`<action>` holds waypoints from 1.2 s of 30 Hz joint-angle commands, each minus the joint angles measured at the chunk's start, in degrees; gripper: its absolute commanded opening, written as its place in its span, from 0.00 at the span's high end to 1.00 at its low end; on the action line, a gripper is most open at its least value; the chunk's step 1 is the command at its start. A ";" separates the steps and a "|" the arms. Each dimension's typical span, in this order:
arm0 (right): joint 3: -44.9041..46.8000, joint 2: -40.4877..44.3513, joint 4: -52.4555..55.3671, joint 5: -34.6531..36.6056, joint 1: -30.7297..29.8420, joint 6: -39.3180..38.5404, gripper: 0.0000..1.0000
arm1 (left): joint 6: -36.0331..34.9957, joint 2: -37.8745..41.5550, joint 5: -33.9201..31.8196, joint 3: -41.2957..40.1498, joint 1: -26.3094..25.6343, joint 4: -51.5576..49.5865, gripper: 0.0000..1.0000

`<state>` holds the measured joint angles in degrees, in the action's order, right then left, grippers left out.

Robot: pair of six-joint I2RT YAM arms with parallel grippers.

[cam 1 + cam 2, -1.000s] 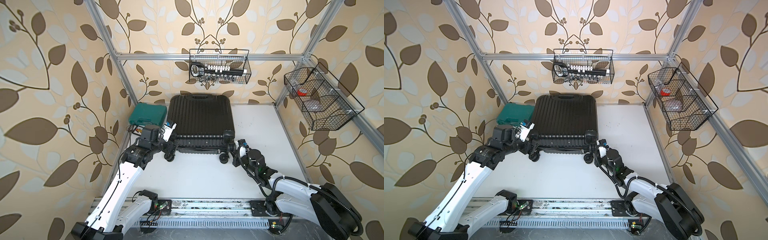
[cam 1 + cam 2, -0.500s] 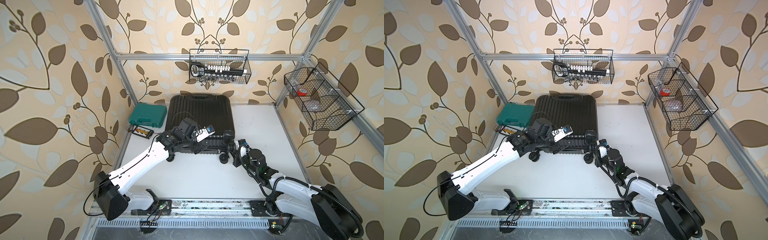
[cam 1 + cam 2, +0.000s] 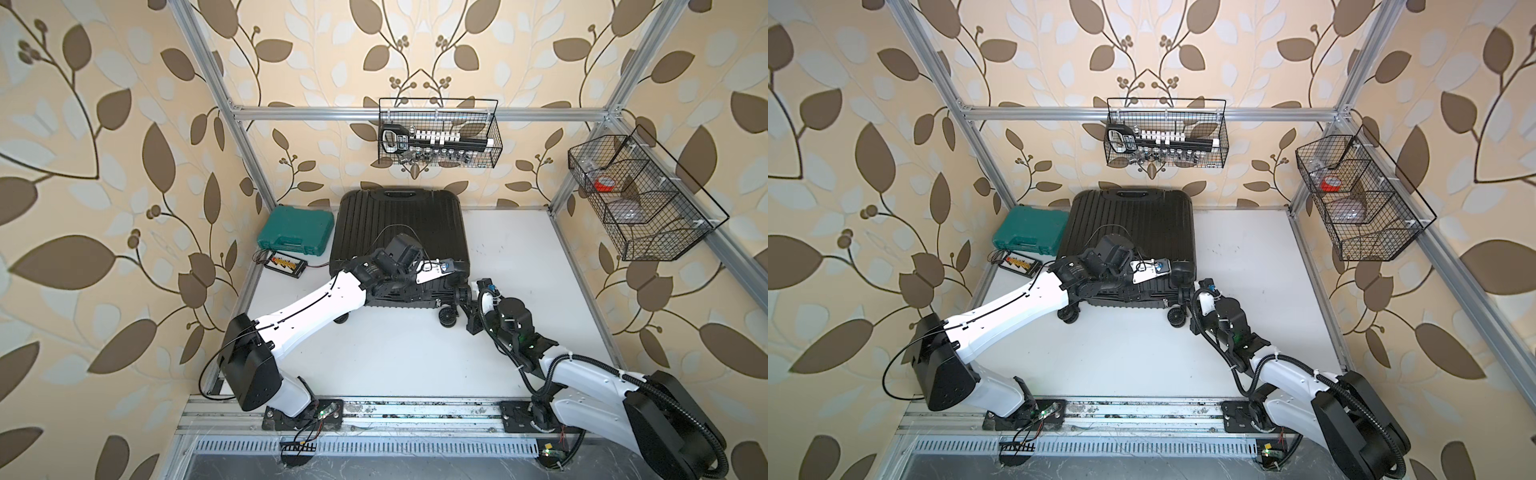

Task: Close the suitcase zippers
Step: Zip the zipper on the suitcase.

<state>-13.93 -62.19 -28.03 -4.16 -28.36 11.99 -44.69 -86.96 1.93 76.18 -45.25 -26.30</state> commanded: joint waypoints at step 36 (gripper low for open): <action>4.21 4.74 -6.07 -9.34 -0.20 3.91 1.00 | 12.46 -14.92 -13.89 11.24 -2.21 8.97 0.12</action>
<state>-10.74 -57.67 -30.33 -4.12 -27.20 15.62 -37.17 -98.17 -8.62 85.54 -48.75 -23.40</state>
